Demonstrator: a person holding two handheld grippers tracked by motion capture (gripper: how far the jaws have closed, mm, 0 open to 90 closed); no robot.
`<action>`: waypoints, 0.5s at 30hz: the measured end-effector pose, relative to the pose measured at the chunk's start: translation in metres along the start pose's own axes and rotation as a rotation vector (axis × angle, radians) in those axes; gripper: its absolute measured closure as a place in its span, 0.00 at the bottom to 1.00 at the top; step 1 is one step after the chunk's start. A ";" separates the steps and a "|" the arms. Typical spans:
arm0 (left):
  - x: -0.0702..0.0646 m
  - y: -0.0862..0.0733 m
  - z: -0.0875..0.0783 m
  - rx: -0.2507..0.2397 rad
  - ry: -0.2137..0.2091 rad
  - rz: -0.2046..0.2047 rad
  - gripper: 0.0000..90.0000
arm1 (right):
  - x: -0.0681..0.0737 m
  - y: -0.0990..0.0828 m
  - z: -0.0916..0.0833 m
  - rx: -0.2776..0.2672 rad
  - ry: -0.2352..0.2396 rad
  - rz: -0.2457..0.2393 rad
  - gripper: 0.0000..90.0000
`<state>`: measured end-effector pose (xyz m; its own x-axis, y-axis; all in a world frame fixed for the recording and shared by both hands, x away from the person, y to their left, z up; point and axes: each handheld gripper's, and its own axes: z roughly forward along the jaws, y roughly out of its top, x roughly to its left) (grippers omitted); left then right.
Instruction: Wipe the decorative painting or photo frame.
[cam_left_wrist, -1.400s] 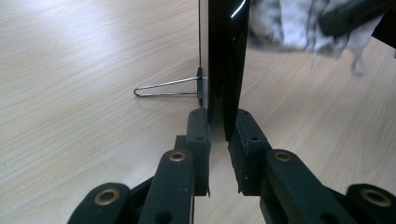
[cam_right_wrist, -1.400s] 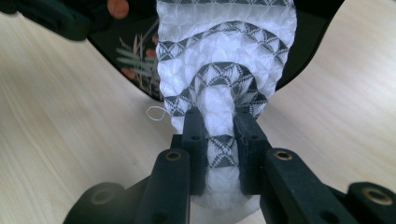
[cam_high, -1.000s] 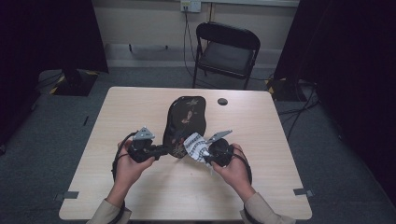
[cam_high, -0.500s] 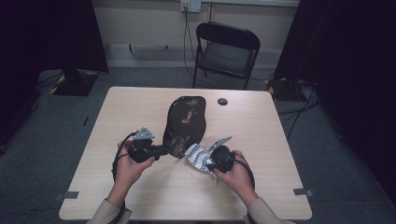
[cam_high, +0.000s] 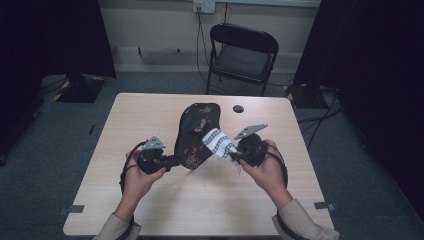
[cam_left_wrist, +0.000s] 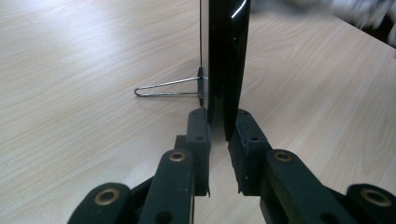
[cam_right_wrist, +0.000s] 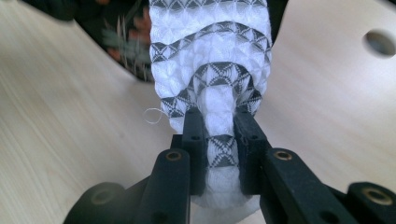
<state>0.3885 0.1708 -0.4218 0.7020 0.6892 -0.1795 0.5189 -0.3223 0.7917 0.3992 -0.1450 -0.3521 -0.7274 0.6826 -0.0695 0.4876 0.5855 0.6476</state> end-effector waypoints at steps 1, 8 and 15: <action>0.000 0.000 0.000 -0.002 0.001 0.000 0.87 | -0.001 0.006 -0.007 -0.014 -0.009 -0.005 0.86; 0.001 0.000 0.000 -0.003 -0.002 -0.003 0.87 | -0.003 0.045 -0.044 -0.098 -0.048 -0.040 0.86; 0.001 0.000 0.000 -0.006 -0.003 -0.003 0.87 | 0.010 0.073 -0.050 -0.142 -0.042 -0.082 0.86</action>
<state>0.3892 0.1716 -0.4224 0.7019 0.6883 -0.1833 0.5181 -0.3168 0.7945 0.4042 -0.1172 -0.2676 -0.7396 0.6547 -0.1561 0.3521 0.5740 0.7393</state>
